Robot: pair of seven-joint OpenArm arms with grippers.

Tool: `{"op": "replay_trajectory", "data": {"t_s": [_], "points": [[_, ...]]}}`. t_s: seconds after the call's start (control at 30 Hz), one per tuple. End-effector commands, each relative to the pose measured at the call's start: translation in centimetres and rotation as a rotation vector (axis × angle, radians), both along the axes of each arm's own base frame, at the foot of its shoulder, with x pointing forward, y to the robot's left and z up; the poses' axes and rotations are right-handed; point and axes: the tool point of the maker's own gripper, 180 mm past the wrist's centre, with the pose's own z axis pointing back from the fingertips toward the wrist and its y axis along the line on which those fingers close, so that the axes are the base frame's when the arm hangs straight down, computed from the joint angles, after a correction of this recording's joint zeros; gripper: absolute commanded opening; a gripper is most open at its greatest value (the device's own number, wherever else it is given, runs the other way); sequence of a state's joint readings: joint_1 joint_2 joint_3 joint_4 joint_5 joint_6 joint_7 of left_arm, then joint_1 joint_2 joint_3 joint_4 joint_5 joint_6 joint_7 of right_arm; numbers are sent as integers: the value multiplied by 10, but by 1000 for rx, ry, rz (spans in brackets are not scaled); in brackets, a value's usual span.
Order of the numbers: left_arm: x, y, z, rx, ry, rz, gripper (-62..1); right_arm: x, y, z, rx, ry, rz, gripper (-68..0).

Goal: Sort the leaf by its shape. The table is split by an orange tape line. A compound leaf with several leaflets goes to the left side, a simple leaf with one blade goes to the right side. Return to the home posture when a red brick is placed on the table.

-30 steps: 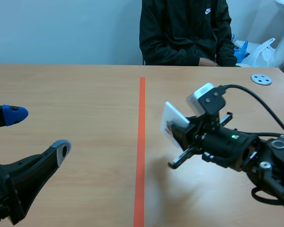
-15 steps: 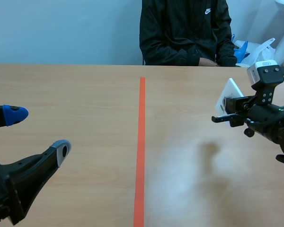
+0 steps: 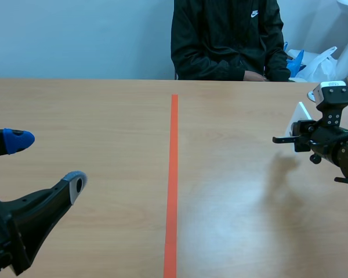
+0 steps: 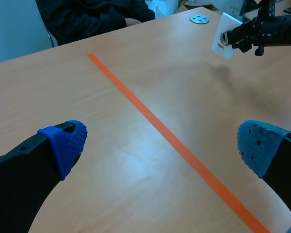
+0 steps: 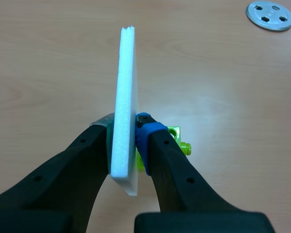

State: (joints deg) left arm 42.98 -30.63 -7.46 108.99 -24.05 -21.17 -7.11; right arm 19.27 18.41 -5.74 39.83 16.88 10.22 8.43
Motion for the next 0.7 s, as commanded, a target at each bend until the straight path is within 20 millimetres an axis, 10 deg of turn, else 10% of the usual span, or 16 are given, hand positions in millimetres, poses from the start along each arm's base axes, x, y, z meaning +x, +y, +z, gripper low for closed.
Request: {"op": "replay_trajectory", "data": {"t_s": [0.0, 0.3, 0.67], "points": [[1, -4, 8, -24, -23, -9, 14, 9, -7, 15, -14, -53, -13, -662], [1, -4, 8, -24, -23, -9, 14, 1, -14, -4, -11, 2, -39, -638], [1, -4, 8, -24, -23, -9, 14, 2, -18, 0, -16, -7, -43, -371]]}}
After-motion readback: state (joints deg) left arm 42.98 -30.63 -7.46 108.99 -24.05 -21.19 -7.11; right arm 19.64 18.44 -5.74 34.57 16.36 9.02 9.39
